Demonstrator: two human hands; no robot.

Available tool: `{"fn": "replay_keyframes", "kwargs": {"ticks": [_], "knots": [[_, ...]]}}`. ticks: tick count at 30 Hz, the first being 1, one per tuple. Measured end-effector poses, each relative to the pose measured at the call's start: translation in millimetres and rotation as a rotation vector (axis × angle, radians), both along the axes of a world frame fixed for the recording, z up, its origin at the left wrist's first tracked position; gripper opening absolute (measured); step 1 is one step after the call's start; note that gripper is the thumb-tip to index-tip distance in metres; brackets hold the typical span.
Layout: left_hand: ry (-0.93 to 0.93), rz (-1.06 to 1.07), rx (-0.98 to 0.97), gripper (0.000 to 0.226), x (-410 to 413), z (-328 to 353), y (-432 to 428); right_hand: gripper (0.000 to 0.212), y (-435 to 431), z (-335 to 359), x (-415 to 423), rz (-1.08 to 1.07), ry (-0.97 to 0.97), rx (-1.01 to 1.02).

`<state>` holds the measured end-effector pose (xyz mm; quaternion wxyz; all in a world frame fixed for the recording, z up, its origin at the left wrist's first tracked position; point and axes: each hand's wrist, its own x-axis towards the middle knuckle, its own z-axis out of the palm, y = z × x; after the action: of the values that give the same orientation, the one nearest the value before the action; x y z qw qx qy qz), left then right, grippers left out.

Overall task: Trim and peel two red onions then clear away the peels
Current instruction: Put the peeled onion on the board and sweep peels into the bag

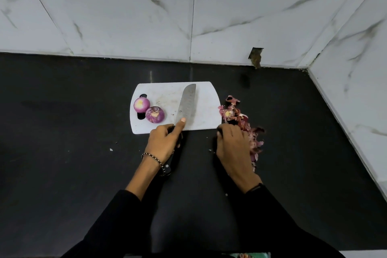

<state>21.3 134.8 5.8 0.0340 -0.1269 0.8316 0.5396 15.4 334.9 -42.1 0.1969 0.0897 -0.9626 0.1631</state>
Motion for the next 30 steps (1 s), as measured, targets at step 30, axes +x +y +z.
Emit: {"fn": "replay_keyframes", "kwargs": {"ticks": [30], "knots": [[-0.075, 0.075, -0.268, 0.06, -27.6, -25.7, 16.0, 0.094, -24.7, -3.6, -39.0, -0.131, -0.402, 0.151]]}}
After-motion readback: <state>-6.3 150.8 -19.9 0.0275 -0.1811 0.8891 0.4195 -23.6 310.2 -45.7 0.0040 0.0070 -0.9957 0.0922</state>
